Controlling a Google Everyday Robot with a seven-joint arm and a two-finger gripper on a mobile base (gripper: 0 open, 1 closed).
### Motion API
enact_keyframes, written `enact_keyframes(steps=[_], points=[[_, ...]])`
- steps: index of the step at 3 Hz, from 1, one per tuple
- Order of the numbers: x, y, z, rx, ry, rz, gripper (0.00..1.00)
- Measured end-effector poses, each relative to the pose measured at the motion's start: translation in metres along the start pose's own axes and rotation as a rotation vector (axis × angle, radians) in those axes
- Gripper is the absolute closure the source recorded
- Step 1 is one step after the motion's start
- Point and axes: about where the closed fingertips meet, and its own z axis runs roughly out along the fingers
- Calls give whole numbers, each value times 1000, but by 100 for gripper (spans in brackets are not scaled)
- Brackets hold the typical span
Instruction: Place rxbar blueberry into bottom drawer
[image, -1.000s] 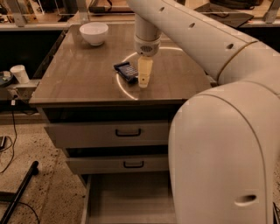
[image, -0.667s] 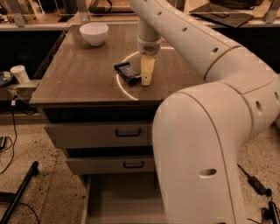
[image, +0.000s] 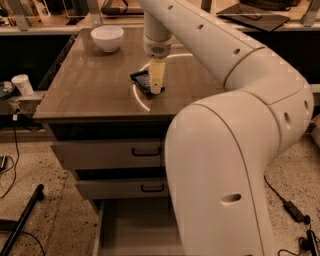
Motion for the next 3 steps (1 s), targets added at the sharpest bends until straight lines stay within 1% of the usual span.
enact_keyframes(steps=[1, 3], points=[[0, 0, 0, 0, 0, 0, 0], [-11, -2, 3, 32, 169, 64, 0]])
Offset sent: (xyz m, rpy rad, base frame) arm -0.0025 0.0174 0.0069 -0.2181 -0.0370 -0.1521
